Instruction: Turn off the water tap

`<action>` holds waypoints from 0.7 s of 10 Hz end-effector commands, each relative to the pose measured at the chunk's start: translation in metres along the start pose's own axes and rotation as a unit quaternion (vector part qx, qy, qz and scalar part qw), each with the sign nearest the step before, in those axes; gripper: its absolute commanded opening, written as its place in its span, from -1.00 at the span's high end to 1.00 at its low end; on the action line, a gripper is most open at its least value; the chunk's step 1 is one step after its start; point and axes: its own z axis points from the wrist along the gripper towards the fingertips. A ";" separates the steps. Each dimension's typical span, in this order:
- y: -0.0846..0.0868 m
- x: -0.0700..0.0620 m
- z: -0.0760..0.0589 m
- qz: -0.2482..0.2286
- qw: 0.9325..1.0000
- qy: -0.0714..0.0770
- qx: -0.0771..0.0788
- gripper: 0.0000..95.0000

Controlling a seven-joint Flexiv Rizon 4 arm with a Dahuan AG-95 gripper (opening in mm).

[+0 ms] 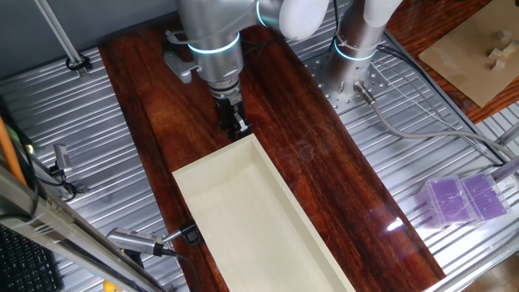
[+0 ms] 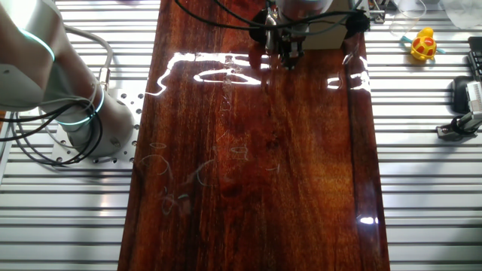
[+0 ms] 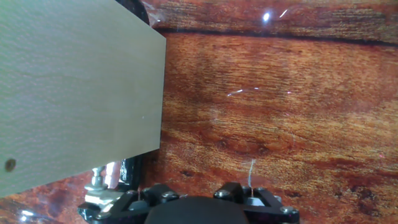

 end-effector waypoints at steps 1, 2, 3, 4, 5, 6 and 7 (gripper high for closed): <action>-0.001 0.003 0.000 -0.002 1.000 0.000 -0.001 -0.20; -0.002 0.005 0.000 -0.001 1.000 0.000 -0.001 -0.20; -0.003 0.006 0.000 -0.002 1.000 0.000 -0.001 -0.20; -0.004 0.007 -0.001 -0.002 1.000 0.000 -0.002 -0.20; -0.004 0.007 -0.001 -0.002 1.000 0.000 -0.002 -0.20; -0.005 0.008 0.000 -0.005 1.000 -0.001 -0.002 -0.20; -0.006 0.008 0.000 -0.007 1.000 -0.002 -0.002 -0.20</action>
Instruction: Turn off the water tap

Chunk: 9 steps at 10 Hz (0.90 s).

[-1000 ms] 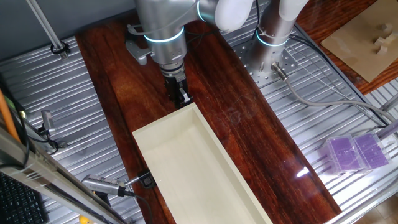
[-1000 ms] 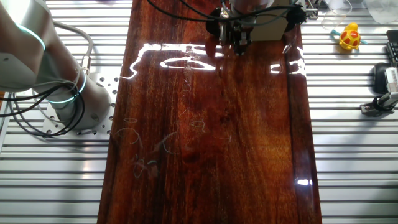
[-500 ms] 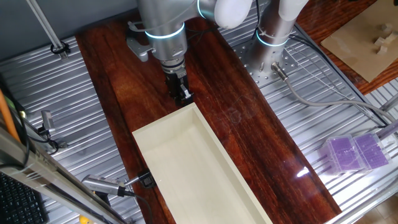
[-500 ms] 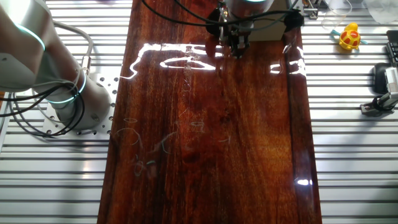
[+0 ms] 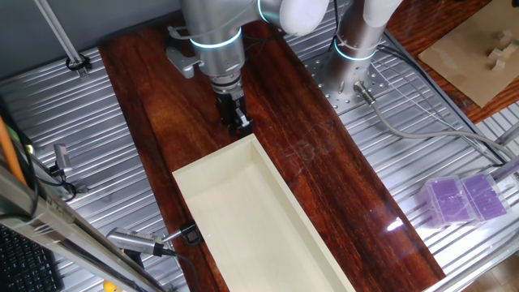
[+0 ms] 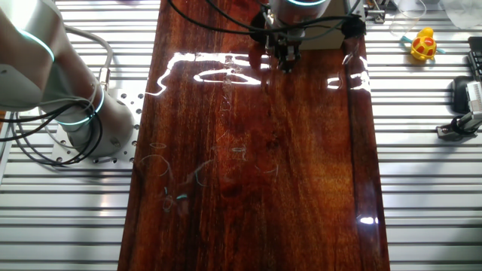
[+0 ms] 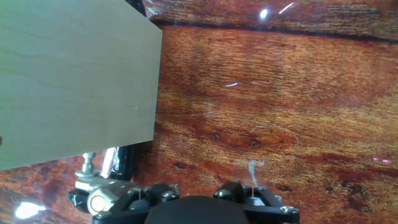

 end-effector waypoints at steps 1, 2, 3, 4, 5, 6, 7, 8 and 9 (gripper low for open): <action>0.000 0.000 0.001 -0.006 1.000 0.000 0.001 -0.20; -0.002 -0.005 -0.003 -0.017 1.000 0.004 0.004 0.20; -0.004 -0.010 -0.007 -0.024 1.000 0.007 0.004 0.20; -0.005 -0.014 -0.011 -0.031 0.999 0.009 0.004 0.20; -0.007 -0.019 -0.016 -0.040 0.999 0.012 0.003 0.20; -0.007 -0.023 -0.020 -0.045 0.999 0.015 0.003 0.20; -0.007 -0.027 -0.022 -0.051 0.999 0.017 0.002 0.20; -0.005 -0.030 -0.026 -0.056 0.998 0.017 0.002 0.60; -0.005 -0.030 -0.026 -0.056 0.998 0.016 0.002 1.00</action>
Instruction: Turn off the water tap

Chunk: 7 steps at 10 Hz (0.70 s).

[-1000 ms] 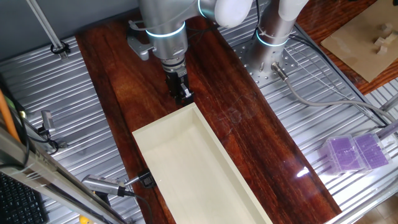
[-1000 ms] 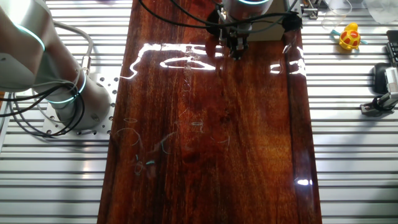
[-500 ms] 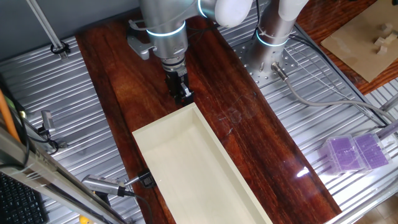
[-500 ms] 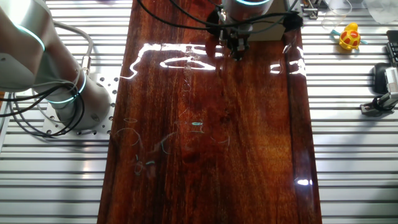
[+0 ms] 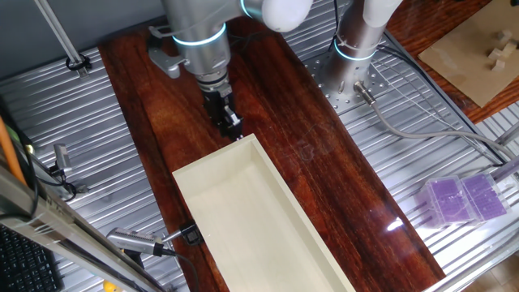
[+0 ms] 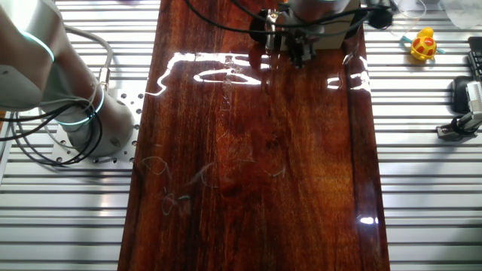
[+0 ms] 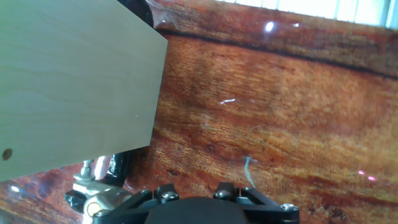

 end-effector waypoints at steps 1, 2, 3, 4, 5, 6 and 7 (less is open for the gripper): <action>0.000 -0.001 0.000 0.004 1.000 -0.002 0.001 1.00; 0.000 -0.001 0.000 0.009 1.000 -0.002 0.000 1.00; 0.000 -0.001 0.000 0.022 1.000 -0.001 0.002 1.00; 0.000 -0.001 0.000 0.033 0.999 -0.001 0.002 1.00; 0.000 -0.001 0.000 0.043 0.999 -0.001 0.003 1.00; 0.000 -0.001 0.000 0.048 0.999 -0.001 0.003 1.00; -0.001 0.000 0.001 0.050 0.999 0.001 0.012 1.00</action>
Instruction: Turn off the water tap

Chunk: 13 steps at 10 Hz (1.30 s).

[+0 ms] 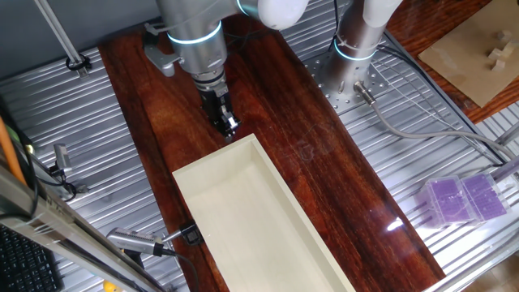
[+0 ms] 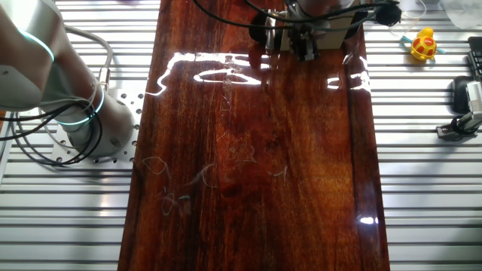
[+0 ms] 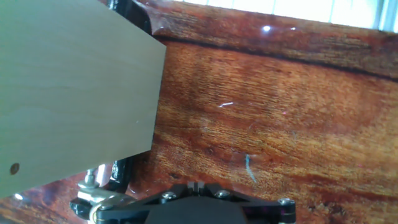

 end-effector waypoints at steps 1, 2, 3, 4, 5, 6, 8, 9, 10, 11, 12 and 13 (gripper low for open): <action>-0.003 0.000 0.002 -0.002 1.000 0.003 0.013 1.00; -0.017 0.004 0.003 -0.017 1.000 0.006 0.019 1.00; -0.027 0.007 0.004 -0.028 0.999 0.007 0.021 1.00; -0.051 0.015 0.007 -0.053 0.998 0.007 0.022 1.00; -0.066 0.021 0.008 -0.068 0.997 0.007 0.022 1.00; -0.075 0.025 0.007 -0.077 0.997 0.008 0.023 1.00; -0.078 0.029 0.007 -0.083 0.996 0.011 0.028 1.00; -0.078 0.030 0.008 -0.082 0.996 0.011 0.027 1.00; -0.076 0.031 0.010 -0.081 0.996 0.011 0.028 1.00; -0.075 0.031 0.010 -0.080 0.996 0.012 0.029 1.00; -0.072 0.031 0.014 -0.077 0.996 0.012 0.034 1.00; -0.072 0.031 0.014 -0.077 0.996 0.011 0.034 1.00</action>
